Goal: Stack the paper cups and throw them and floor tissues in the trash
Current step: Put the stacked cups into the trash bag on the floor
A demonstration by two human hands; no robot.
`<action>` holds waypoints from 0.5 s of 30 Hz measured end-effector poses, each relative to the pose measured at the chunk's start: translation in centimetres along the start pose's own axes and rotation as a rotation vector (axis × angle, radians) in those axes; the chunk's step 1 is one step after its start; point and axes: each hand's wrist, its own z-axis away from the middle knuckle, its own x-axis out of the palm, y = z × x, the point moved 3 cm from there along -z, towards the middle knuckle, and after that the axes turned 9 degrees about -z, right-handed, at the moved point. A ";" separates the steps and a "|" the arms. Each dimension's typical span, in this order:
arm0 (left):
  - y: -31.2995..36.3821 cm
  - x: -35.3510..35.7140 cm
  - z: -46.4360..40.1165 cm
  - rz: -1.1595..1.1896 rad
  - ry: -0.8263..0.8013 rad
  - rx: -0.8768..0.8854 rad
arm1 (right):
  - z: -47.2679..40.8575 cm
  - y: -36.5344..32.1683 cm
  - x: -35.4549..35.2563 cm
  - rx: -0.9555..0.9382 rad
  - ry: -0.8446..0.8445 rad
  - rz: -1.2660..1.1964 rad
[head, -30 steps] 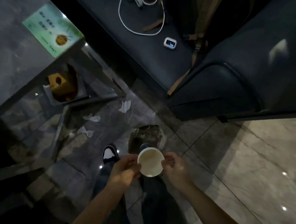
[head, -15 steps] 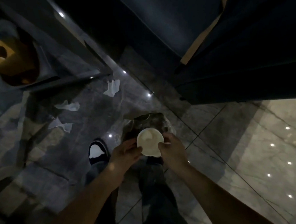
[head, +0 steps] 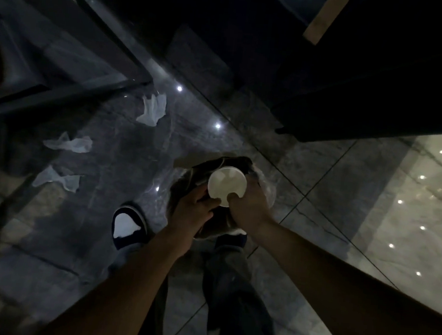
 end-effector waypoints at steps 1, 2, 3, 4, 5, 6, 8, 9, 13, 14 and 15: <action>-0.1 0.0 -0.4 -0.013 -0.006 0.004 | -0.5 0.1 0.1 0.012 -0.001 -0.003; -0.1 0.1 -0.7 -0.030 -0.019 0.015 | -0.9 0.3 0.2 0.015 -0.004 -0.007; -0.2 0.2 -0.9 -0.038 -0.039 0.030 | -1.2 0.3 0.3 0.012 -0.010 -0.009; -0.2 0.2 -1.1 -0.033 -0.057 0.041 | -1.4 0.5 0.4 0.007 -0.015 -0.012; -0.3 0.3 -1.2 -0.020 -0.071 0.042 | -1.6 0.6 0.5 0.007 -0.020 -0.009; -0.3 0.4 -1.4 -0.011 -0.074 0.039 | -1.7 0.8 0.5 0.007 -0.025 -0.006; -0.2 0.6 -1.9 -0.001 -0.074 0.030 | -1.9 1.1 0.6 0.017 -0.032 0.011; -0.2 0.8 -2.2 0.004 -0.075 0.029 | -2.0 1.2 0.6 0.023 -0.036 0.018; 0.0 1.3 -2.9 0.003 -0.056 0.010 | -1.9 1.6 0.7 0.026 -0.073 0.039; 0.0 1.4 -2.9 0.005 -0.050 0.003 | -1.8 1.6 0.7 0.019 -0.074 0.049; 0.0 1.4 -2.7 0.012 -0.049 -0.008 | -1.8 1.5 0.7 0.018 -0.073 0.060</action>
